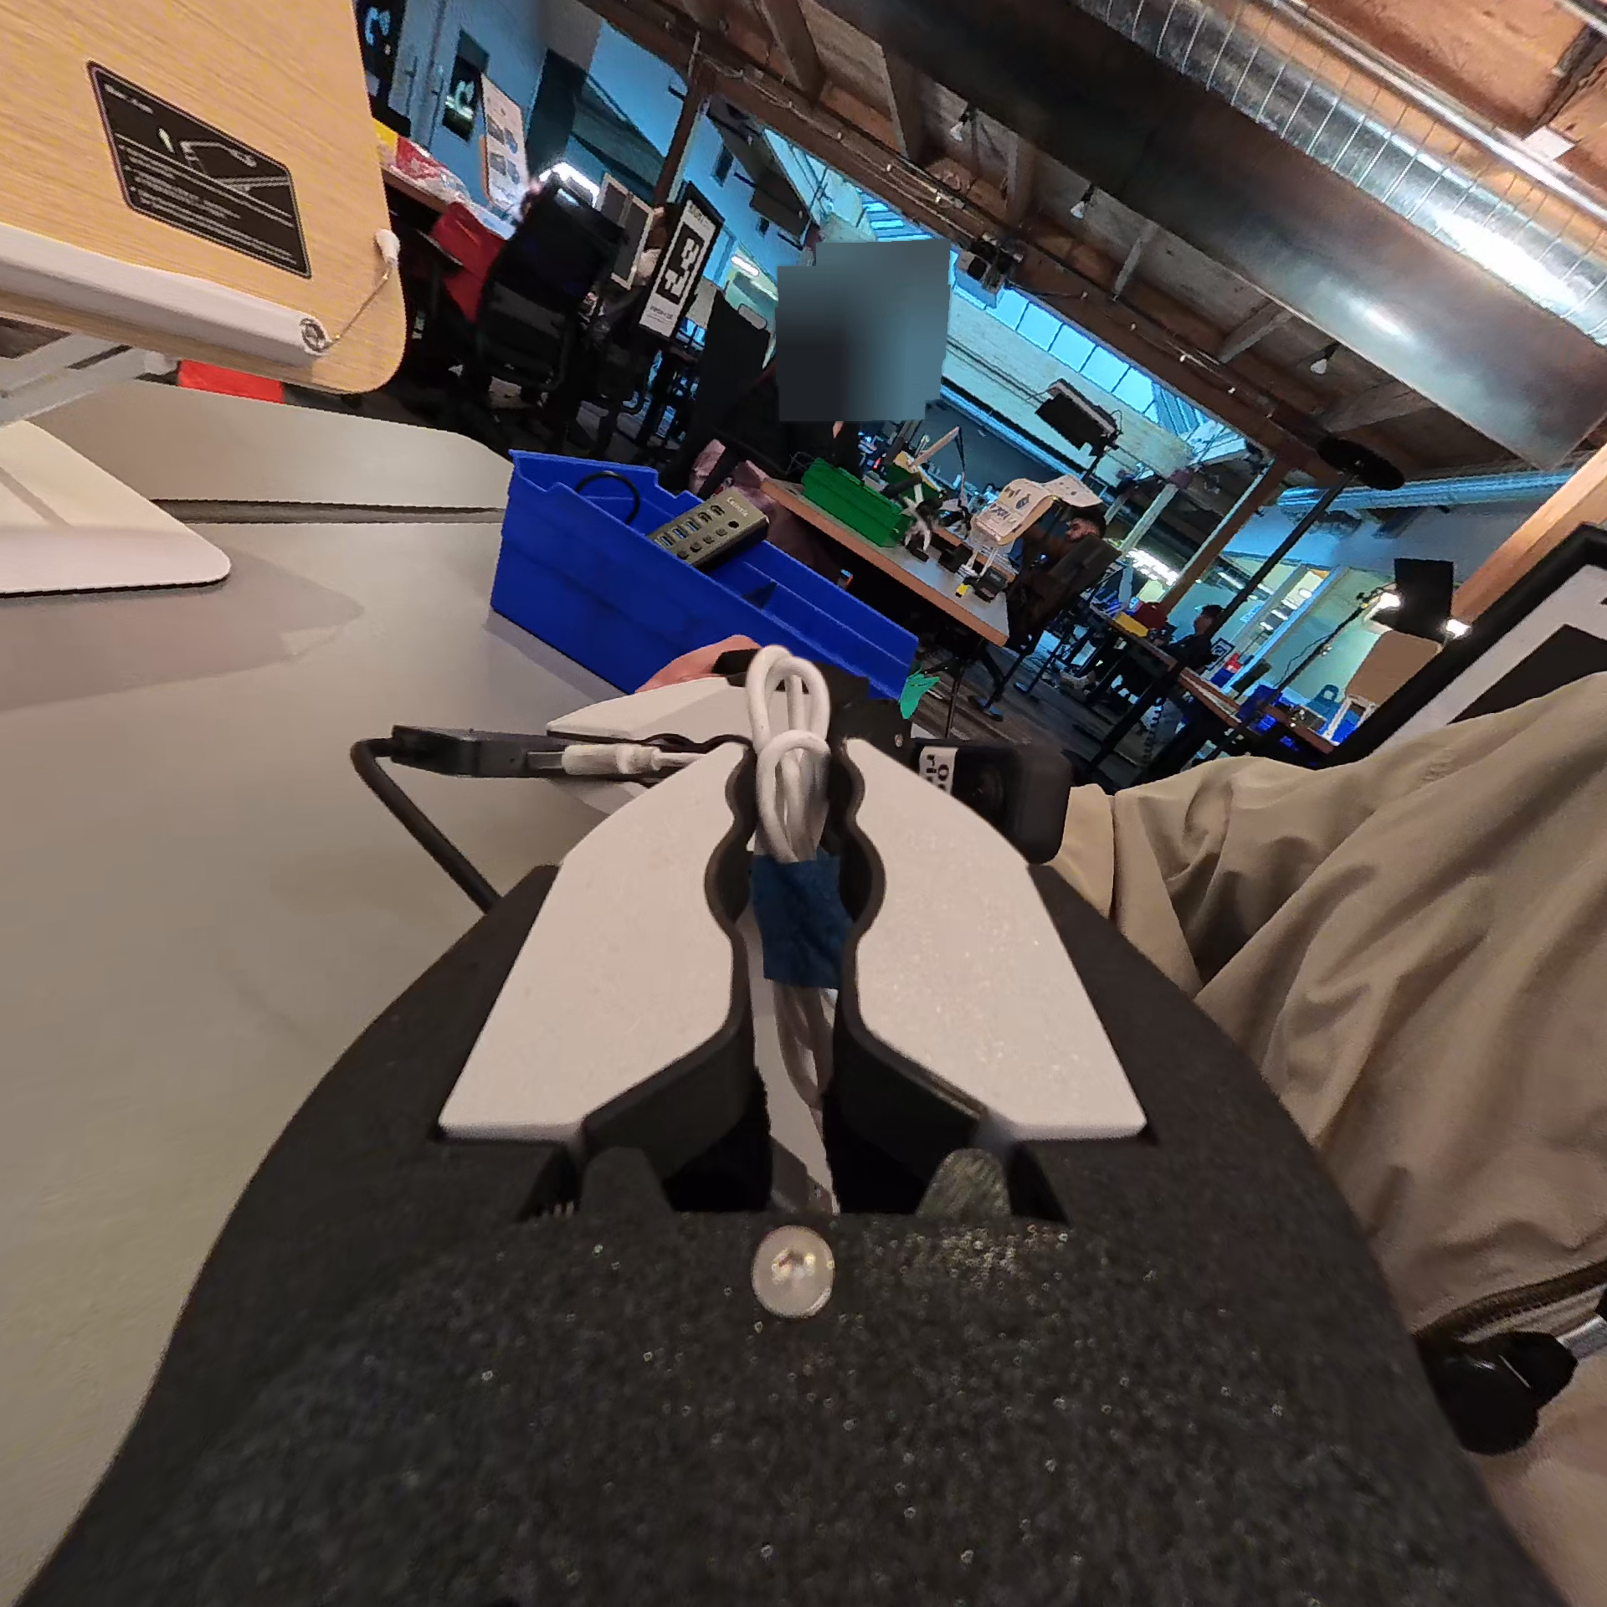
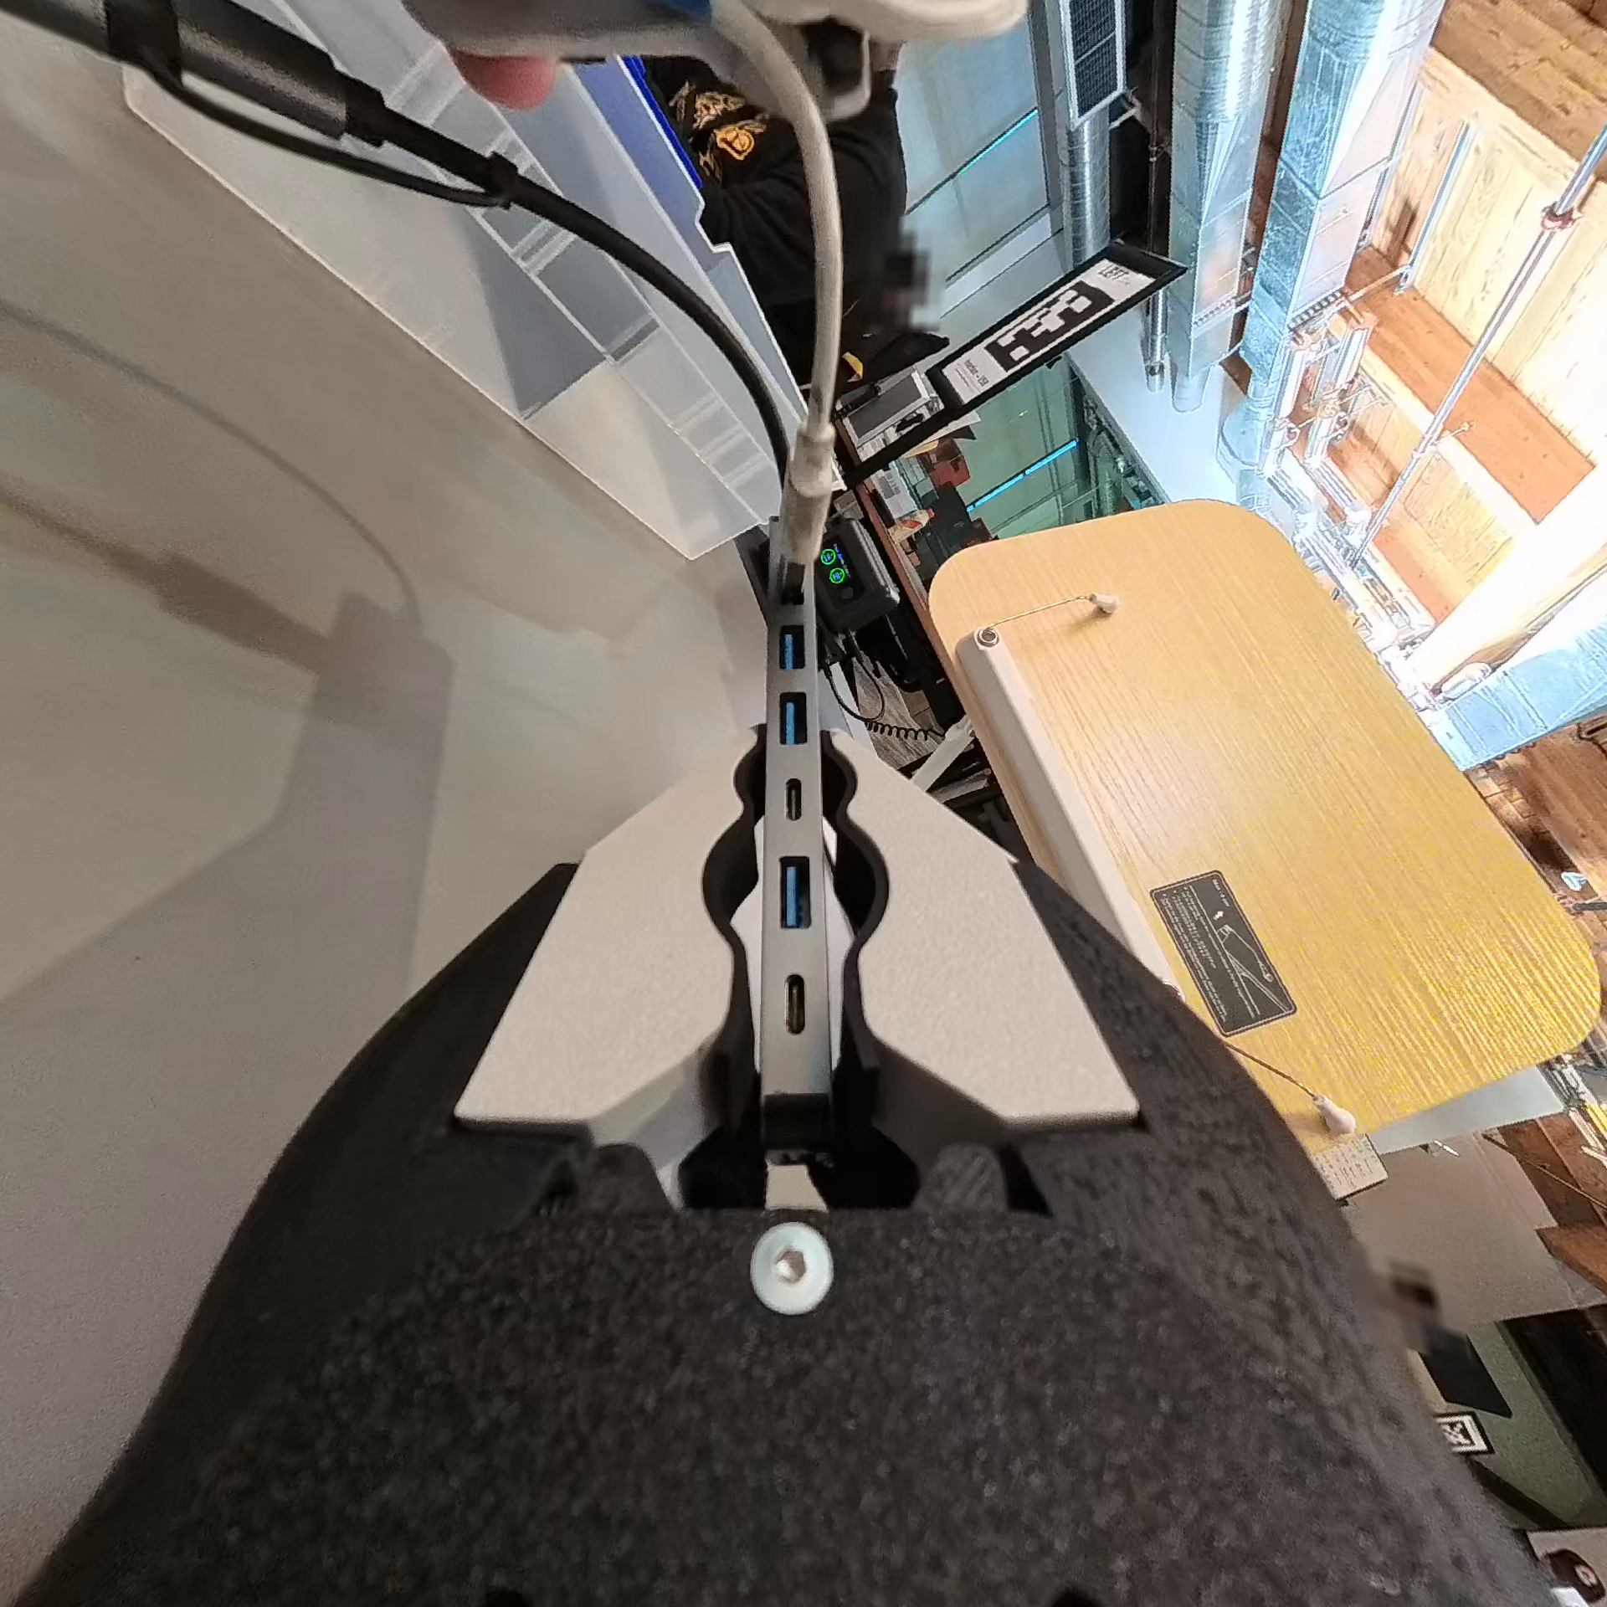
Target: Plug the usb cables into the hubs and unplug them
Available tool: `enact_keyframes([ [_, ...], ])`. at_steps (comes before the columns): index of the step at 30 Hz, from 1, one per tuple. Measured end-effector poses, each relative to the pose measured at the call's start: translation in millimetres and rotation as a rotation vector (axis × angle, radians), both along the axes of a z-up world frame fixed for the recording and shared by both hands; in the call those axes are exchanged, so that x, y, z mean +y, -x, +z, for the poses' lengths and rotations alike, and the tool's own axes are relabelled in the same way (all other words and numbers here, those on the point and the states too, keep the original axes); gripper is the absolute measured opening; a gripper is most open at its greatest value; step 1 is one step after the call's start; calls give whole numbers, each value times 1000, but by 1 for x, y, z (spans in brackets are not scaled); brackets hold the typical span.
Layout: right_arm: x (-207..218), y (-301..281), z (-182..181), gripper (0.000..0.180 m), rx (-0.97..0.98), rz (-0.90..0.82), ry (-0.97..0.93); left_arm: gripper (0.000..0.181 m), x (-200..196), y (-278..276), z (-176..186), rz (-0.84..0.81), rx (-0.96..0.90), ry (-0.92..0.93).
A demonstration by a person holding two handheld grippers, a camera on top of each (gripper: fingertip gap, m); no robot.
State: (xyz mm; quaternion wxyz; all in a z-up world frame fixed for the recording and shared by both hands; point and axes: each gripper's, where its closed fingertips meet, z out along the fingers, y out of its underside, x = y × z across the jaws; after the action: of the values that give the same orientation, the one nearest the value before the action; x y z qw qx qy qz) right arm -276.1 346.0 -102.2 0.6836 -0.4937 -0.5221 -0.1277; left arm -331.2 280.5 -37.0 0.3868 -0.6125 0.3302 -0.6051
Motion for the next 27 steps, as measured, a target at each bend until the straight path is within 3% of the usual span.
enact_keyframes([
  [19, 0, 1, -1, 9, -6, 4, -2, 15, -2, 1, -5, -56, -19, 59],
  [27, 1, 0, 1, 9, 4, -7, 0, 15, 13, 5, -15, 61, 56, 24],
])
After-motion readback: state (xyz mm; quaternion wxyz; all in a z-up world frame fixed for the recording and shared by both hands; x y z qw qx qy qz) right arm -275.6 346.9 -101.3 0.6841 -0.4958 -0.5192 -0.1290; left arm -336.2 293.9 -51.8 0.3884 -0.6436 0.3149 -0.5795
